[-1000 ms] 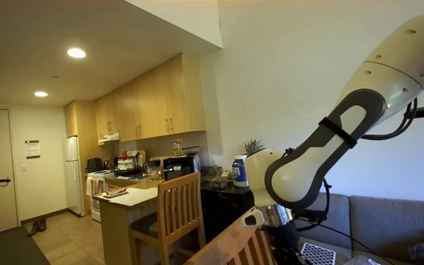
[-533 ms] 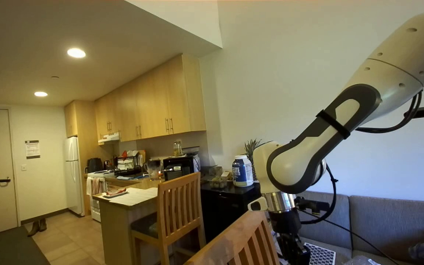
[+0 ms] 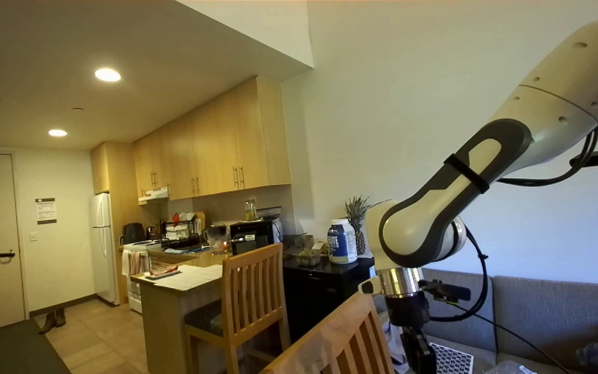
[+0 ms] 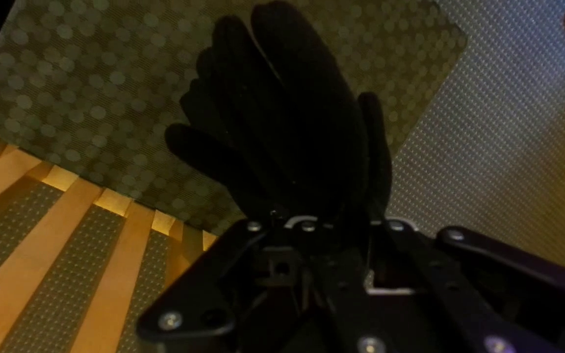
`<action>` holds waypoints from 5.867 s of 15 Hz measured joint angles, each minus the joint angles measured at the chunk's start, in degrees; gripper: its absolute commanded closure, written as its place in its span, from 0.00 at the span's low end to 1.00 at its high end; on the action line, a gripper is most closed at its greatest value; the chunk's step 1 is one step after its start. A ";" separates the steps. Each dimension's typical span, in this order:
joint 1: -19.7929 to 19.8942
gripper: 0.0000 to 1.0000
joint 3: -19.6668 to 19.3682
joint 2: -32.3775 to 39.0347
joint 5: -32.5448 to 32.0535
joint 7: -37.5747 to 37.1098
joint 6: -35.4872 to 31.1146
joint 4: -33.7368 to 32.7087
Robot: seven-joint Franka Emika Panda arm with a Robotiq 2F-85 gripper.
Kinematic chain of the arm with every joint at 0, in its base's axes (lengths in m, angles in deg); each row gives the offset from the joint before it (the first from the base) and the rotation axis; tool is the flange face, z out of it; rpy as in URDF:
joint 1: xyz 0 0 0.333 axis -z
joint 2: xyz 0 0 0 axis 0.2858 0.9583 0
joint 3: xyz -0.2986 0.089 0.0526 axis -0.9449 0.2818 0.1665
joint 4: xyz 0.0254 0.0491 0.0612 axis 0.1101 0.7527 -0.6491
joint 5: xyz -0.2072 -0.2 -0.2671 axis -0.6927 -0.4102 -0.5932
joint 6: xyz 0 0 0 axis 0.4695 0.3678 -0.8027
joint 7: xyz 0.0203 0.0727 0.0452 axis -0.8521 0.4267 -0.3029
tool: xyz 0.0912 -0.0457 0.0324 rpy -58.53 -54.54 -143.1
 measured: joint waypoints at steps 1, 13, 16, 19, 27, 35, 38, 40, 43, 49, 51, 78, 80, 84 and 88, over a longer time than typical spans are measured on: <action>0.08 0.96 -0.09 -0.04 0.68 -0.55 0.00 0.02; 1.49 0.96 -1.05 -2.39 6.16 -3.27 -0.21 0.82; 1.49 0.96 -1.06 -2.73 7.02 -3.79 -0.61 1.16; 1.49 0.96 -1.06 -2.95 8.17 -4.03 -1.72 1.54; 1.21 0.92 -0.67 -3.06 8.95 -4.14 -3.03 1.93; 0.93 0.92 -0.34 -2.72 8.95 -4.26 -3.64 2.35; 0.93 0.92 -0.34 -2.72 8.95 -4.26 -3.64 2.35; 0.93 0.92 -0.34 -2.72 8.95 -4.26 -3.65 2.35; 0.93 0.92 -0.34 -2.72 8.95 -4.26 -3.65 2.35; 0.93 0.96 -0.34 -2.72 8.95 -4.26 -3.65 2.35; 0.93 0.96 -0.34 -2.61 8.94 -4.26 -3.61 2.32; 2.49 0.96 -4.73 -15.81 8.94 -9.02 -13.72 10.25; 2.32 0.96 -5.08 -17.17 8.94 -11.12 -13.72 11.16; 1.90 0.96 -5.40 -18.99 8.94 -16.44 -14.06 12.32; 1.35 0.96 -5.52 -19.98 8.89 -22.29 -16.00 13.66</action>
